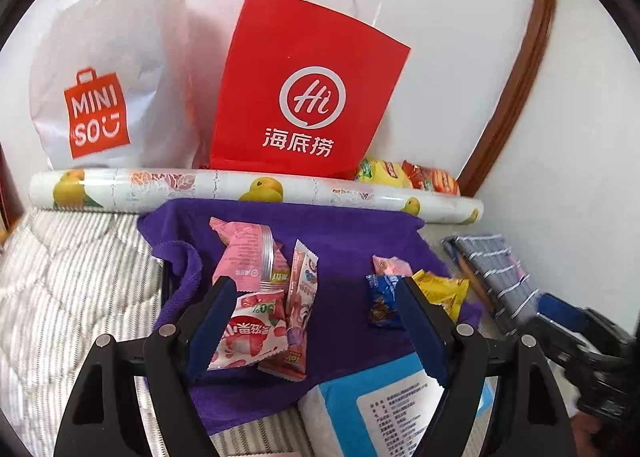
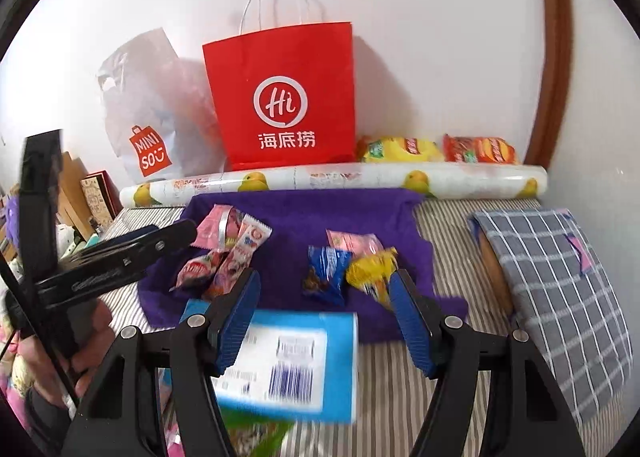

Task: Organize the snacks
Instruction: 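Withdraw both open grippers from the towel toward the snack pile, then grasp the magenta snack bag with the right gripper while the left gripper grasps a pale pink packet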

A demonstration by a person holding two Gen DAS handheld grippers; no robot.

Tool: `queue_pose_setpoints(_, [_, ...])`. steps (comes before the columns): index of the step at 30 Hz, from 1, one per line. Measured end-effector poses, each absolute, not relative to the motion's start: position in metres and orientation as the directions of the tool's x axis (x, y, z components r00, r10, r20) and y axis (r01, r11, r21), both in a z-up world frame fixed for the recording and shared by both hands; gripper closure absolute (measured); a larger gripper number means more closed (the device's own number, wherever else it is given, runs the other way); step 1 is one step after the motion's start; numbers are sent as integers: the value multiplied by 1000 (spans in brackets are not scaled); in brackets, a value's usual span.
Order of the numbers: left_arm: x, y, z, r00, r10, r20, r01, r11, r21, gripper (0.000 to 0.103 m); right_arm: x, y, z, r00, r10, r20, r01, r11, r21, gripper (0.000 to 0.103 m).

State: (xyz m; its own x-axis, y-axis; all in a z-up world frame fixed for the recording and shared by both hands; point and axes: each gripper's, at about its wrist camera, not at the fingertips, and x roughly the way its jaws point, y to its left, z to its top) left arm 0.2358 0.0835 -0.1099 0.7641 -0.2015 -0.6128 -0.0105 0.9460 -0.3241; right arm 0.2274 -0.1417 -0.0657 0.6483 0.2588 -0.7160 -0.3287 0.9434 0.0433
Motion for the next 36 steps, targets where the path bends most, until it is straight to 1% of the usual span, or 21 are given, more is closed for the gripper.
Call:
queue_pose_setpoints(3, [230,80,-108,746,-202,-635,9,956,-294,24,205,-153,-63,643,256,-722,-320,946,50,38])
queue_pose_setpoints(7, [211,91,-108,721,-246,-647,17,941,-339,24,179,-160,-70,621,253,-742,-324,945,51,45])
queue_pose_setpoints(8, [207,94,-108,718,-250,-650,14,938,-345,24,173,-160,-73,608,262,-750,-329,942,62,47])
queue_pose_setpoints(12, [187,109,-106,706,-260,-659,-6,928,-373,24,150,-153,-90,522,329,-787,-372,918,137,47])
queue_pose_setpoints(15, [176,116,-104,705,-256,-662,-16,927,-376,24,137,-148,-98,468,383,-796,-384,900,207,47])
queue_pose_setpoints(17, [169,121,-103,703,-245,-667,-26,929,-369,24,130,-141,-101,430,425,-797,-397,881,256,46])
queue_pose_setpoints(19, [164,125,-102,703,-245,-668,-31,928,-372,24,125,-133,-103,400,442,-803,-412,869,273,43])
queue_pose_setpoints(21, [158,128,-101,700,-249,-670,-32,926,-377,24,118,-122,-107,381,446,-810,-425,862,275,34])
queue_pose_setpoints(22, [156,129,-101,697,-248,-672,-34,926,-377,24,116,-117,-110,373,441,-816,-432,861,268,28])
queue_pose_setpoints(23, [154,131,-102,695,-244,-677,-39,926,-374,24,115,-112,-113,371,424,-826,-430,867,251,26])
queue_pose_setpoints(25, [151,133,-102,689,-241,-683,-43,928,-371,24,115,-105,-119,361,389,-847,-418,880,226,26])
queue_pose_setpoints(29, [143,135,-105,681,-245,-690,-43,927,-372,24,113,-92,-141,306,361,-881,-410,885,221,24])
queue_pose_setpoints(31, [140,136,-108,673,-247,-697,-43,928,-370,24,113,-91,-148,312,353,-882,-398,892,216,23])
queue_pose_setpoints(33, [138,135,-111,664,-244,-707,-43,931,-361,24,112,-95,-150,316,374,-872,-383,891,243,24])
queue_pose_setpoints(35, [137,133,-116,648,-238,-723,-43,937,-347,24,111,-101,-149,311,402,-861,-377,884,277,32])
queue_pose_setpoints(36, [137,132,-119,640,-237,-731,-42,939,-342,24,110,-102,-148,309,408,-859,-381,881,282,34])
